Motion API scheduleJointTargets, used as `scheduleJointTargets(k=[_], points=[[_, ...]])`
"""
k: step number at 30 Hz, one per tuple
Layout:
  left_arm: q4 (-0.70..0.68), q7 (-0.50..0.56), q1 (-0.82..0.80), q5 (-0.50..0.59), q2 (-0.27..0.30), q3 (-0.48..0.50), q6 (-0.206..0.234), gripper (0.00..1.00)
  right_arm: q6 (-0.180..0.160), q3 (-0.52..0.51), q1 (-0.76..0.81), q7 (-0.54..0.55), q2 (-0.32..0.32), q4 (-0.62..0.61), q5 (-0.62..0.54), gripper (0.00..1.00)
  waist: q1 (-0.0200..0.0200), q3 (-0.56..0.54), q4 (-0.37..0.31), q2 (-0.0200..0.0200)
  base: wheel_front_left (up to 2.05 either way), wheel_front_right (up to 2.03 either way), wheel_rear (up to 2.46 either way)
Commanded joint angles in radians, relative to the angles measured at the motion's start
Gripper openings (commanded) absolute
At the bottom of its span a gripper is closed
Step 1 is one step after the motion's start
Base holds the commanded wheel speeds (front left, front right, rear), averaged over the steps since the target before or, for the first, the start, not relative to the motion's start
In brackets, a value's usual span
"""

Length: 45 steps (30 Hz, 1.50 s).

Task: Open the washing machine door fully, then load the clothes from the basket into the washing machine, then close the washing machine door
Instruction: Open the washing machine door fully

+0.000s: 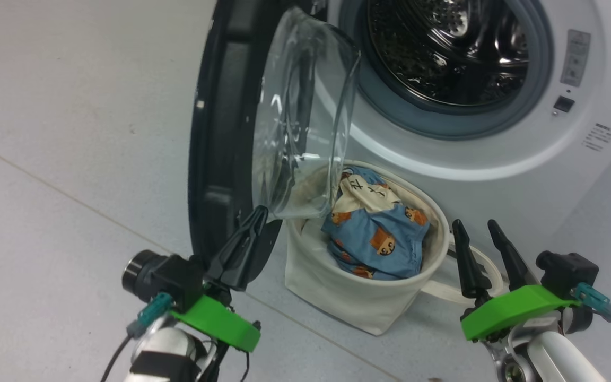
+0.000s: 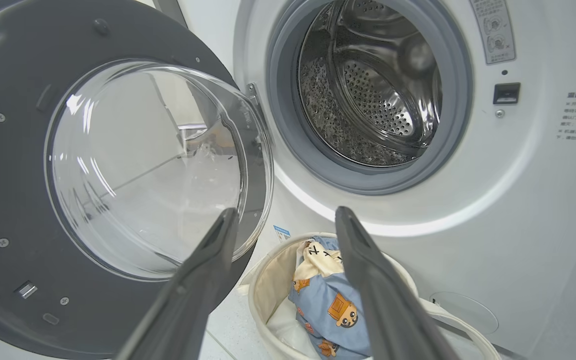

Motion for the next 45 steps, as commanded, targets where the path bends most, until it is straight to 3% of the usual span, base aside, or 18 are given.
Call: scheduleJointTargets(k=[1,8,15,24,33,45], points=[[-0.009,0.000,-0.065,-0.008,-0.001,0.043,0.004,0.00,0.008,0.010,-0.025,-0.012,-0.012,-0.028,0.003,1.00,-0.0001,0.008,-0.013,0.0000,0.00,0.00,0.00],[0.113,-0.011,-0.112,-0.038,-0.001,0.086,0.037,0.00,0.008,0.011,-0.033,-0.012,-0.019,-0.027,0.002,1.00,-0.0001,0.022,-0.028,0.0000,0.00,0.00,0.00],[0.171,-0.018,-0.139,-0.054,0.005,0.116,0.059,0.00,0.008,0.058,-0.043,-0.012,-0.039,-0.017,-0.002,1.00,-0.0001,0.032,0.037,0.0000,0.00,0.00,0.00],[0.274,-0.023,-0.245,-0.078,0.008,0.127,0.042,0.00,0.008,0.140,-0.113,-0.012,-0.048,0.007,0.016,1.00,-0.0001,0.085,0.127,0.0000,0.00,0.00,0.00],[0.358,-0.025,-0.353,-0.102,0.023,0.189,0.033,0.00,0.008,0.228,-0.212,-0.012,-0.063,0.049,0.047,1.00,-0.0001,0.136,0.138,0.0000,0.00,0.00,0.00],[0.458,-0.025,-0.410,-0.105,0.093,0.270,0.015,0.00,0.008,0.191,-0.185,-0.012,-0.076,0.051,0.047,1.00,-0.0001,0.161,0.133,0.0000,0.00,0.00,0.00]])
